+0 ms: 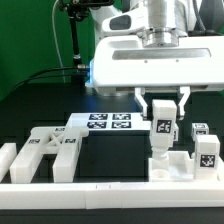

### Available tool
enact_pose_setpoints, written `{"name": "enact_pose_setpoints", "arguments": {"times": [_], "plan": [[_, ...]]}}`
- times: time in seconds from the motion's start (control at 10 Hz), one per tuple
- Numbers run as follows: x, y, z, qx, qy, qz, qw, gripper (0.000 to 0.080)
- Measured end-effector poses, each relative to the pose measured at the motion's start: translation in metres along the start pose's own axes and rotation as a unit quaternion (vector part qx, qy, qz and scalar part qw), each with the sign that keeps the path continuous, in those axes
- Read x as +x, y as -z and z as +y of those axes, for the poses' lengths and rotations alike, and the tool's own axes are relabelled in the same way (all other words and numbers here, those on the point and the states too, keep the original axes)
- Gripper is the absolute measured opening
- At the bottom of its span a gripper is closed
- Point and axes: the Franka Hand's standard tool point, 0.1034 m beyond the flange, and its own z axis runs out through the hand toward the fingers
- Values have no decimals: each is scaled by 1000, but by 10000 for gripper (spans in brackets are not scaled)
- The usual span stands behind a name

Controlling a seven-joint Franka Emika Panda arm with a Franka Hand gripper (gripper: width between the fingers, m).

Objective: Assemble chair

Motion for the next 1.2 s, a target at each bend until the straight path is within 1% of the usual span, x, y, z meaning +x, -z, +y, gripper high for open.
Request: {"name": "enact_pose_setpoints", "arguments": {"times": [0.2,0.4,0.6,0.7,0.9,1.2], "plan": [[-7,-6,-2,0,3,-6,1000,287],[-9,-8,1,-2,2,-8,1000,287],[-15,-16,-1,-3,5,-11,1000,287],[-15,-17,-3,-2,6,-7,1000,287],[-21,-19,-9,-1,8,-11,1000,287],[-26,-22,-10,-1,6,-15,1000,287]]}}
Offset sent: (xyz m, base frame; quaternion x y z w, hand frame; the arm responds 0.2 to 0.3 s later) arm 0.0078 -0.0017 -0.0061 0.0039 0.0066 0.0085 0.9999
